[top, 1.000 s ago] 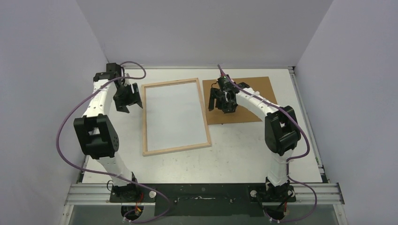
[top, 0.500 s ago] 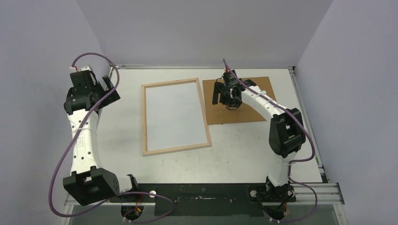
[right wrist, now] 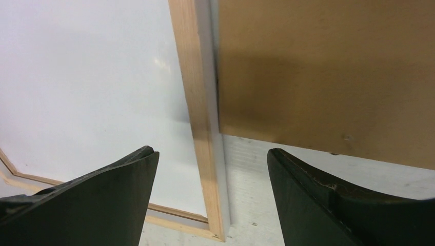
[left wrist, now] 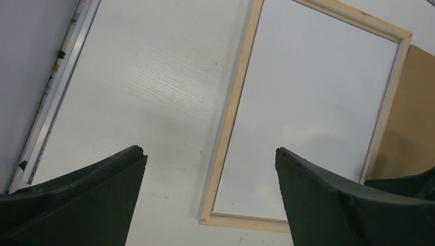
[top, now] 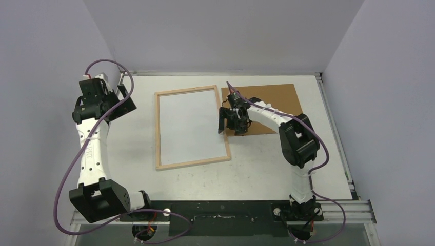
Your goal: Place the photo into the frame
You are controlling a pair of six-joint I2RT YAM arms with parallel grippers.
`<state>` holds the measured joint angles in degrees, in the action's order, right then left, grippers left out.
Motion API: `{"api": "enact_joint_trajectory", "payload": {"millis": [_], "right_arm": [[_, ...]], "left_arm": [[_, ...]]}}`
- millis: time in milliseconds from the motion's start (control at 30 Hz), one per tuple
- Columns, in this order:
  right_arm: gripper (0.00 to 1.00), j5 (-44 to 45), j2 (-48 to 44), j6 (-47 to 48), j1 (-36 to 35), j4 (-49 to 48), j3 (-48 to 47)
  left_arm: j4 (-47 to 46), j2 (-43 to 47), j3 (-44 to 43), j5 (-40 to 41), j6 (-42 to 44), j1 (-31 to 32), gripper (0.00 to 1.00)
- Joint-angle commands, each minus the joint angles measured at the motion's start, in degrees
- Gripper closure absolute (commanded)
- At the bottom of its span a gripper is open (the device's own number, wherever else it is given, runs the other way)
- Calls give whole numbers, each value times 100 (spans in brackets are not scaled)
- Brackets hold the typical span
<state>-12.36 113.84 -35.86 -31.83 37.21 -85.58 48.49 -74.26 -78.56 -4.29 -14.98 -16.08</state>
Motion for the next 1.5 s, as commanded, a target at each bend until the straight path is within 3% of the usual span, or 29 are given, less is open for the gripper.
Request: {"api": "enact_joint_trajectory", "payload": {"millis": [0,633,833,1133,1467], "right_arm": [[21,-220,232,-115,-309,21,-166],[21,-1308,1068,16,-731,-449,-1151],[21,-588,826,89,-596,-338,-1199],[21,365,-894,151,696,-967,-30],[20,1654,-1629,325,2632,-167,673]], "left_arm": [[-374,-52,-9,-447,-132,1,3],[-795,-503,-74,-1810,-599,56,3],[-960,-578,-40,-2008,-746,166,3],[-1823,-846,276,-2350,-1556,1013,4],[-2461,-2101,-251,-2209,-2342,2834,5]]}}
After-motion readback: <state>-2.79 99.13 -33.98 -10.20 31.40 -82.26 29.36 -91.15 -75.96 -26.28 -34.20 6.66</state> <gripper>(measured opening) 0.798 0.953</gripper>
